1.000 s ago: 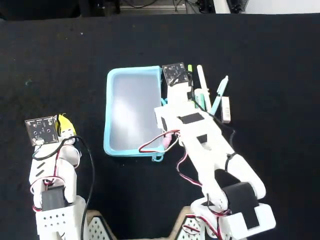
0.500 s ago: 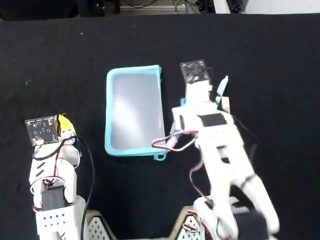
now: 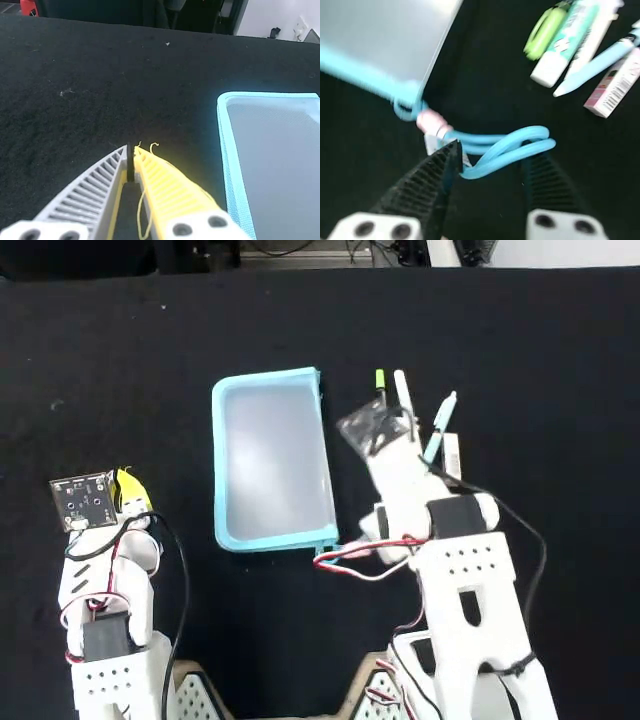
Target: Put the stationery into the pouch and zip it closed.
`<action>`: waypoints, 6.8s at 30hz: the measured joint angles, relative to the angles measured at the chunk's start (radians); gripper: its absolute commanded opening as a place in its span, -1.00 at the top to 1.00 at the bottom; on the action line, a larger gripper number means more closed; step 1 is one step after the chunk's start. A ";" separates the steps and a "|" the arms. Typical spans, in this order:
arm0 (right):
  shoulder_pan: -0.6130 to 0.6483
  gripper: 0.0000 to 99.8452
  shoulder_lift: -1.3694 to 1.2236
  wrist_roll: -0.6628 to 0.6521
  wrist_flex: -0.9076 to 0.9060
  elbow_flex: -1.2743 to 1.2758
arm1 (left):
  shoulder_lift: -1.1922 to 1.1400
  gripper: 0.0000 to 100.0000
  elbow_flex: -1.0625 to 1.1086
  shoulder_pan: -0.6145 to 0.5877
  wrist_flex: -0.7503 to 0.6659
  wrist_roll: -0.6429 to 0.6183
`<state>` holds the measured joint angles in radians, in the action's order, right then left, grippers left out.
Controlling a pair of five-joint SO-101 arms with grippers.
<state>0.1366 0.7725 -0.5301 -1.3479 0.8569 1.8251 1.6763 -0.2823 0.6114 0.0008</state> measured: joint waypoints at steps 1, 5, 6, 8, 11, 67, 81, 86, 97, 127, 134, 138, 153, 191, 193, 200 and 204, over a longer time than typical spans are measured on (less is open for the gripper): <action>0.000 0.58 0.000 -0.054 -0.028 0.000 | 0.000 0.94 0.000 0.000 0.000 0.000; 0.000 0.58 0.000 -0.259 -0.146 -0.041 | 0.000 0.94 0.000 0.000 0.000 0.000; 0.000 0.58 0.000 -0.307 -0.178 -0.063 | 0.000 0.94 0.000 0.000 0.000 0.000; 0.000 0.58 0.000 -0.384 -0.235 -0.121 | 0.000 0.94 0.000 0.000 0.000 0.000; 0.000 0.58 0.000 -0.436 -0.296 -0.221 | 0.000 0.94 0.000 0.000 0.000 0.000; 0.069 0.98 -0.394 -0.453 0.011 -0.032 | 0.000 0.94 0.000 0.000 0.000 0.000; 0.199 0.46 -0.356 -0.285 -0.029 0.018 | 0.000 0.94 0.000 0.000 0.000 0.000; 0.198 0.46 -0.356 -0.285 0.169 0.164 | 0.000 0.94 0.000 0.000 0.000 0.000; 0.152 0.49 -0.345 -0.285 0.293 0.290 | 0.000 0.94 0.000 0.000 0.000 0.000; 0.272 0.98 -0.334 -0.077 -0.226 -0.750 | 0.000 0.94 0.000 0.000 -0.011 0.000; 0.422 0.98 -0.334 -0.077 -0.227 -0.766 | 0.000 0.94 0.000 0.000 -0.029 0.000; 0.440 0.98 -0.334 -0.077 -0.227 -0.770 | 0.000 0.94 0.000 0.000 -0.029 0.000; 0.440 0.98 -0.334 -0.063 -0.063 -0.770 | 0.000 0.94 0.002 0.273 0.000 0.000; 0.618 0.98 0.235 0.071 0.730 0.362 | 0.000 0.94 0.002 0.238 0.066 0.155; 0.618 0.98 0.250 0.143 0.770 0.405 | 0.000 0.94 0.002 0.229 0.066 0.155; 0.618 0.98 0.273 0.259 0.810 0.493 | 0.000 0.94 0.002 0.132 0.072 0.155; 0.620 0.98 0.273 0.261 0.812 0.497 | 0.000 0.94 -0.006 0.095 0.075 0.153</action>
<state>0.7564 1.0457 -0.2693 -0.5363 1.3541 1.8251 1.6701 -0.1872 0.6866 0.1542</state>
